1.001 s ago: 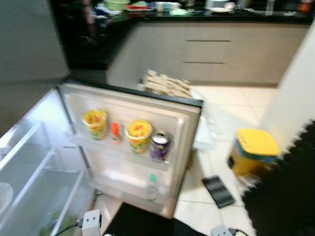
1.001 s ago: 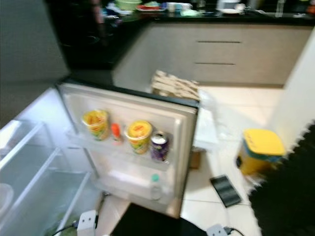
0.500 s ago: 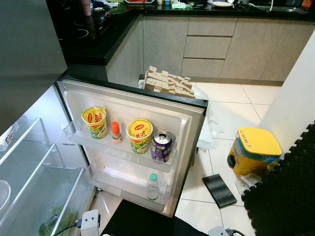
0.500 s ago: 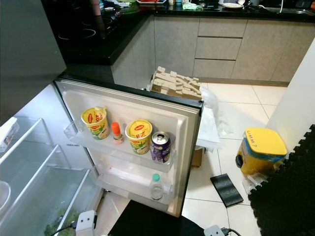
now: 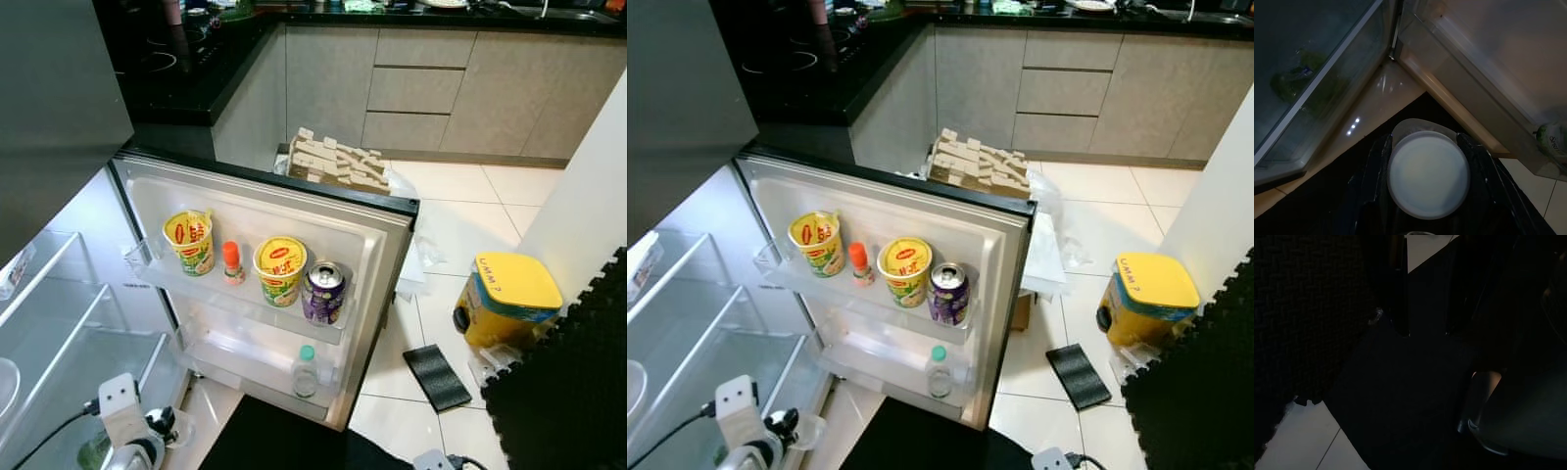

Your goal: Restocking fridge

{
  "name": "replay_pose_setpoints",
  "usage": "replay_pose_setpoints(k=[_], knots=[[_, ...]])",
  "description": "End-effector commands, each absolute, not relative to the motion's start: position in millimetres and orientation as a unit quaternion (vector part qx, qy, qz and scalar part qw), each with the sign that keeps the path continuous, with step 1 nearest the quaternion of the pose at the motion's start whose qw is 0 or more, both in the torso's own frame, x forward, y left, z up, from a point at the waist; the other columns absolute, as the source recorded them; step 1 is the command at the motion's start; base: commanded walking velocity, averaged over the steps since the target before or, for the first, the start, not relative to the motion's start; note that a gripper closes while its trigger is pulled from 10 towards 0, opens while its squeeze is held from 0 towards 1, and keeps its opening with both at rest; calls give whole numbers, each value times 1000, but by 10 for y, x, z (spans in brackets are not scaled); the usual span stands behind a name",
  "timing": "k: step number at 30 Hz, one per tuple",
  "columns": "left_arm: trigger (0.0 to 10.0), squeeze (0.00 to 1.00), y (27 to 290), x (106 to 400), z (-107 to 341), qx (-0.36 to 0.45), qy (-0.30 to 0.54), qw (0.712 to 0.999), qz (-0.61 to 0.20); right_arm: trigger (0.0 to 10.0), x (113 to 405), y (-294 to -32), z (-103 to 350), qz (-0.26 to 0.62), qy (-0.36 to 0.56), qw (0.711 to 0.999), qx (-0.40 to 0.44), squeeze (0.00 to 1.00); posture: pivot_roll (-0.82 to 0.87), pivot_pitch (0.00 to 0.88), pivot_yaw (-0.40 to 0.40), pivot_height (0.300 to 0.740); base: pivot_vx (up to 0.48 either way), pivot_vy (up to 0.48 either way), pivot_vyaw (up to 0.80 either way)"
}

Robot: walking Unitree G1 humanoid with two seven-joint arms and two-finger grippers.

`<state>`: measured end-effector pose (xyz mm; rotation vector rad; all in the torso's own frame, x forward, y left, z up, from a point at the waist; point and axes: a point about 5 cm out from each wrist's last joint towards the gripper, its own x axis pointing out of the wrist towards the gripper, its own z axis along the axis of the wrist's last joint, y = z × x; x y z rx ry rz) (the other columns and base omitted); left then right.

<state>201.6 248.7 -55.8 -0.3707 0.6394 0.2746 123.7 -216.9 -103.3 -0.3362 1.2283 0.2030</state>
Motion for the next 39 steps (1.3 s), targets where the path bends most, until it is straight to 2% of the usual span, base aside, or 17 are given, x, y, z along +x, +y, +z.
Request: replay_pose_setpoints(k=[1,9,14,19,20,26,29,39], knots=[[10000,0,2585,2004,-532,-183,304,923,146,10000,1223,-2154,-1039,91,574,801,-147,0,-54,0,12,740,0,0,0],[10000,0,2568,1985,-549,-184,306,922,147,10000,1226,-2146,-1040,94,573,800,-148,0,-54,0,12,740,0,0,0],[10000,0,2353,1685,-794,-128,412,895,114,10000,1244,-2160,-1031,100,572,799,-157,0,-54,0,12,740,0,0,0],[10000,0,2205,1483,-916,-120,453,879,90,10000,1239,-2159,-1033,101,572,799,-156,0,-58,0,11,740,0,0,0],[10000,0,2128,1360,-978,-122,474,868,80,10000,1234,-2157,-1034,102,572,799,-155,0,-58,0,11,740,0,0,0],[10000,0,2048,1191,-1048,-115,502,855,63,10000,1216,-2152,-1041,106,574,797,-157,0,-57,0,9,740,0,0,0],[10000,0,2049,1165,-1056,-106,508,853,60,10000,1217,-2157,-1039,106,574,797,-158,0,-55,0,8,740,0,-90,0],[10000,0,2060,1193,-1046,-101,508,854,54,10000,1227,-2162,-1035,107,573,797,-159,0,-55,0,8,740,0,-469,0]])
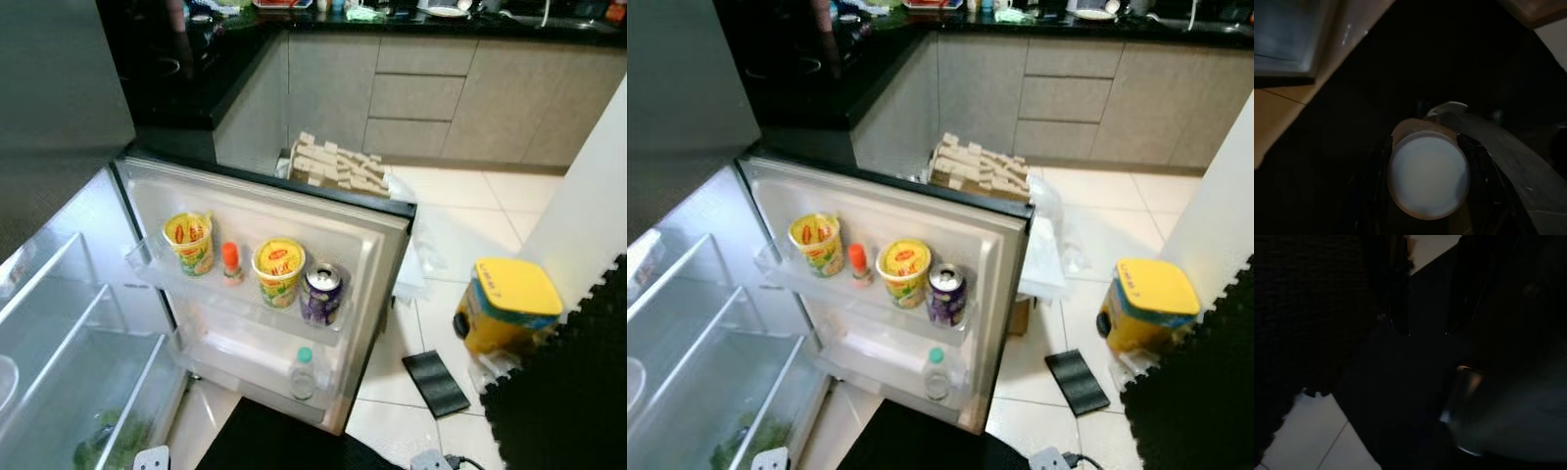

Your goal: Restocking fridge

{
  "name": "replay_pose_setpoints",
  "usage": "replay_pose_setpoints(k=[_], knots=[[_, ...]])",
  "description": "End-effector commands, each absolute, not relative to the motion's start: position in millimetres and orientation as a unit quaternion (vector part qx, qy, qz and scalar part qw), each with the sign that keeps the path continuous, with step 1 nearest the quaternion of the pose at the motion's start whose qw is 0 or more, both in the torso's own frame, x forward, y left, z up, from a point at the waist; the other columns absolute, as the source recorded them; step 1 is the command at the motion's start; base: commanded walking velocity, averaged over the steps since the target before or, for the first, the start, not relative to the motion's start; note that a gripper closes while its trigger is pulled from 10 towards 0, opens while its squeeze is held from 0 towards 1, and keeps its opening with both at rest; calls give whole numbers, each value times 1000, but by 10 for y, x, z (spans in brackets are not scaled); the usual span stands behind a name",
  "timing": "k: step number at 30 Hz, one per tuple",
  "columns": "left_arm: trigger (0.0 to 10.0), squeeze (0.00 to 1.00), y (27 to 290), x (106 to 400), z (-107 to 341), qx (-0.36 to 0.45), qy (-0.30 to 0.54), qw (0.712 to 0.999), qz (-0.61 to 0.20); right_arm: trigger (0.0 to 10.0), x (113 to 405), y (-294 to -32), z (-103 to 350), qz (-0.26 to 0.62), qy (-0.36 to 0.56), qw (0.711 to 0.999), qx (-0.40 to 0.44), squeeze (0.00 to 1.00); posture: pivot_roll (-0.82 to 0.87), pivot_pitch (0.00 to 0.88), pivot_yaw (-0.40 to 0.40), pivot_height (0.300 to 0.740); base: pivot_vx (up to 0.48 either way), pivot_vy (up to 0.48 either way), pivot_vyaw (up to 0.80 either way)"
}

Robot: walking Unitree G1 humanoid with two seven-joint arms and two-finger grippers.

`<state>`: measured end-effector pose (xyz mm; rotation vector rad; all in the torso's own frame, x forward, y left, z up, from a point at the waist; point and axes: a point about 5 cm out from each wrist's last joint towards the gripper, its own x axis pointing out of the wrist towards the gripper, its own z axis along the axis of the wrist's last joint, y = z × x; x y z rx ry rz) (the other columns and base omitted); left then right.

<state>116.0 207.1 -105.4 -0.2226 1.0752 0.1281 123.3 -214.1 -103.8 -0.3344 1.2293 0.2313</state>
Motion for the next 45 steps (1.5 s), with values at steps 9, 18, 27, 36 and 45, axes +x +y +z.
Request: replay_pose_setpoints(k=[9,18,27,36,45], knots=[[10000,0,2058,1201,-1043,-98,507,855,52,10000,1222,-2181,-1032,105,571,799,-158,0,-57,0,6,740,0,-453,0],[10000,0,2068,1197,-1044,-103,504,855,66,10000,1248,-2192,-1018,114,564,803,-158,0,-58,0,4,740,0,0,0],[10000,0,2048,1182,-1052,-100,506,854,66,10000,1288,-2147,-1008,139,556,806,-152,0,-58,0,0,740,0,0,351],[10000,0,2063,1154,-1058,-98,509,852,69,10000,1286,-2138,-1010,140,557,806,-145,0,-55,0,-1,740,0,0,790],[10000,0,2060,1181,-1050,-98,505,855,69,10000,1263,-2145,-1016,138,560,805,-142,0,-58,0,2,740,0,0,788]])
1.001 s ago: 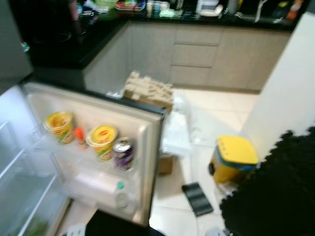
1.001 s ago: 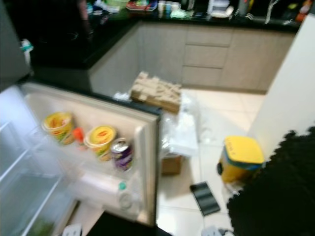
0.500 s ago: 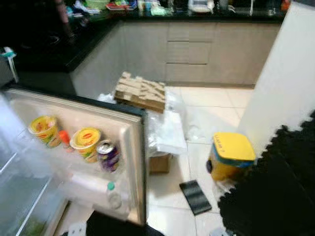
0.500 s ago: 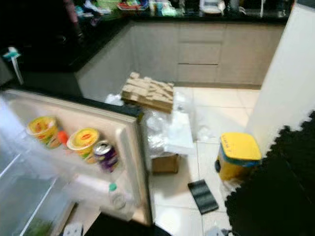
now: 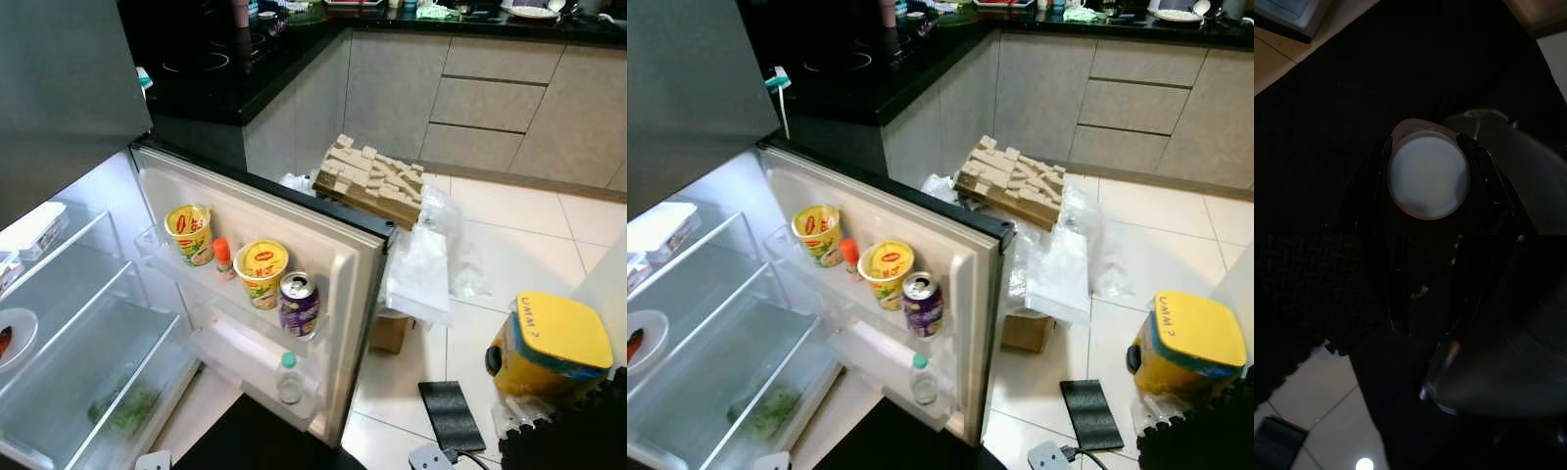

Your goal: Restocking fridge

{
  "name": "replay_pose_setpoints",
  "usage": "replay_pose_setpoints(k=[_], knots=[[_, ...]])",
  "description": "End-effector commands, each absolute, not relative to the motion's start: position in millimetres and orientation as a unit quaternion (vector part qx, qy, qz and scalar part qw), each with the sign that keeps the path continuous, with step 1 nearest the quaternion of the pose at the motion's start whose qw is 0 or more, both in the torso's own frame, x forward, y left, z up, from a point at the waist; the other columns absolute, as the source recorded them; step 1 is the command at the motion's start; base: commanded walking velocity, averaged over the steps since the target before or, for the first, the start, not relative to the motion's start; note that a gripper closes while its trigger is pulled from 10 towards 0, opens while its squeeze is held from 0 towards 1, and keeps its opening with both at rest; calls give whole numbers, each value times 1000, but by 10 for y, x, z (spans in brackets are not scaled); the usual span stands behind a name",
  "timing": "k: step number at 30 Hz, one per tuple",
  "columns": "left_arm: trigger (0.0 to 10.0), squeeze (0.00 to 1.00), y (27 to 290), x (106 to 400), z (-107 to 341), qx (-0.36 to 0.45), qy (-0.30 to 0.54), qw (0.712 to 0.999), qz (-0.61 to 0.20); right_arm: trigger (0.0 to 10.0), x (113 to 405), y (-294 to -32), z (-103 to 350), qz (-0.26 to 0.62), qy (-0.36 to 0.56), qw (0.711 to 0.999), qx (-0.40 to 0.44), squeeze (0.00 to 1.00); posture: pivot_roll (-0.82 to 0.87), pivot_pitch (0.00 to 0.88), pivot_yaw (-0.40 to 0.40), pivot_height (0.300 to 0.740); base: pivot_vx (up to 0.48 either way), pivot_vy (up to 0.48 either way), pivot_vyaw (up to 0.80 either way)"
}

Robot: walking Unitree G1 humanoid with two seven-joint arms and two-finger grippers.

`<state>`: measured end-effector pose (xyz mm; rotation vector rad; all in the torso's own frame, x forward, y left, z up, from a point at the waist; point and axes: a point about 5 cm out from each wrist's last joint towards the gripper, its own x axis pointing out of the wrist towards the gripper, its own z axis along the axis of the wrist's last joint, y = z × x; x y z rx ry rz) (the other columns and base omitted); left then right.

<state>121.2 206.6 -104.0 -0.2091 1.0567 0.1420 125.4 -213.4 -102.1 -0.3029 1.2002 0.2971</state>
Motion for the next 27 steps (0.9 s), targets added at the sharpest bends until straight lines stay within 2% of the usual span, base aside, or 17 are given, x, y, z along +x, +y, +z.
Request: replay_pose_setpoints(k=[1,15,27], knots=[[10000,0,2057,1191,-1047,-98,504,855,69,10000,1261,-2146,-1016,138,560,805,-141,0,-58,0,2,740,0,0,788],[10000,0,2047,1207,-1044,-101,502,856,69,10000,1265,-2170,-1009,135,557,807,-142,0,-58,0,0,740,0,0,755],[10000,0,2038,1198,-1049,-98,506,855,65,10000,1262,-2189,-1010,123,559,806,-150,0,-58,0,0,740,0,0,0]])
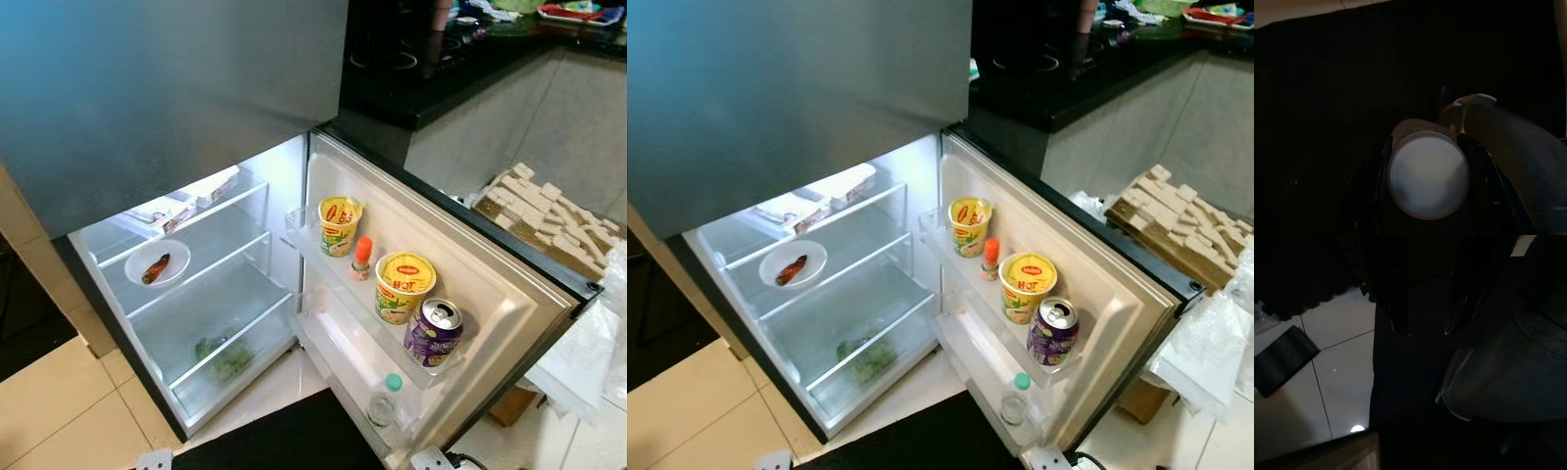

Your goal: Restocking fridge

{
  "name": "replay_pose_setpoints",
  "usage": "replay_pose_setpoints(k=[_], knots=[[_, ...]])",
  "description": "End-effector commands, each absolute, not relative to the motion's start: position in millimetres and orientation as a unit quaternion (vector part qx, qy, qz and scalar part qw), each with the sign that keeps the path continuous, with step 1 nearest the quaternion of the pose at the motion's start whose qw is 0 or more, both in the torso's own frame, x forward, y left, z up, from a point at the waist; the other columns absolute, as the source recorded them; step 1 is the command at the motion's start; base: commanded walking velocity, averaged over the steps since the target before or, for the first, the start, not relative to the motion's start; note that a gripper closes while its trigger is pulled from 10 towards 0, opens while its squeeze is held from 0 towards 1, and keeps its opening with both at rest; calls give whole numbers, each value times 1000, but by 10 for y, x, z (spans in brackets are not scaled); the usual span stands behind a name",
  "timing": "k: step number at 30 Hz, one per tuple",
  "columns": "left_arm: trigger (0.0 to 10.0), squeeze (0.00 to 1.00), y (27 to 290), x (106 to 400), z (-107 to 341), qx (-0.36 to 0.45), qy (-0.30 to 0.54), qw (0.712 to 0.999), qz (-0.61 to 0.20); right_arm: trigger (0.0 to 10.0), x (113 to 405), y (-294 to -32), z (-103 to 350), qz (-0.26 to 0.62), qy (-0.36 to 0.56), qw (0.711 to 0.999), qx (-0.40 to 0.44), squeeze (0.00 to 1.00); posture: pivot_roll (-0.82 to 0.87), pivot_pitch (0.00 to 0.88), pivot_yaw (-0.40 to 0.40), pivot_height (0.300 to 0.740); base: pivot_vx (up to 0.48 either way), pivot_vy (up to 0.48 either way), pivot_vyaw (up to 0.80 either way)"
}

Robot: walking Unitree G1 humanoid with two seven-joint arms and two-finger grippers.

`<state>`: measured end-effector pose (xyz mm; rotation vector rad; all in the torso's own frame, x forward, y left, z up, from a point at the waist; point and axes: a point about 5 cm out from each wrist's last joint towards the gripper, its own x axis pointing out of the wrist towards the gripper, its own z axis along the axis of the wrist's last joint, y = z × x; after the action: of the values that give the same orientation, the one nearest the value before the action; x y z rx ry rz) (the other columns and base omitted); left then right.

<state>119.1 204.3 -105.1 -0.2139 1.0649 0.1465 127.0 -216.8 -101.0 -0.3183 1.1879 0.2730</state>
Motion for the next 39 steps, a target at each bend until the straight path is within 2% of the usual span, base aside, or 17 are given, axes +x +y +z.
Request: replay_pose_setpoints(k=[1,14,36,39], knots=[[10000,0,2036,1199,-1049,-97,506,855,64,10000,1262,-2188,-1010,124,559,806,-150,0,-59,0,1,740,0,0,0],[10000,0,2040,1201,-1048,-90,507,855,59,10000,1261,-2186,-1011,123,559,806,-149,0,-60,0,3,740,19,0,0],[10000,0,2062,1225,-1036,-84,504,858,52,10000,1271,-2141,-1017,118,558,810,-135,0,-60,0,16,740,399,0,0],[10000,0,2052,1233,-1032,-98,498,860,54,10000,1255,-2144,-1022,115,560,810,-134,0,-60,0,16,740,85,0,0]])
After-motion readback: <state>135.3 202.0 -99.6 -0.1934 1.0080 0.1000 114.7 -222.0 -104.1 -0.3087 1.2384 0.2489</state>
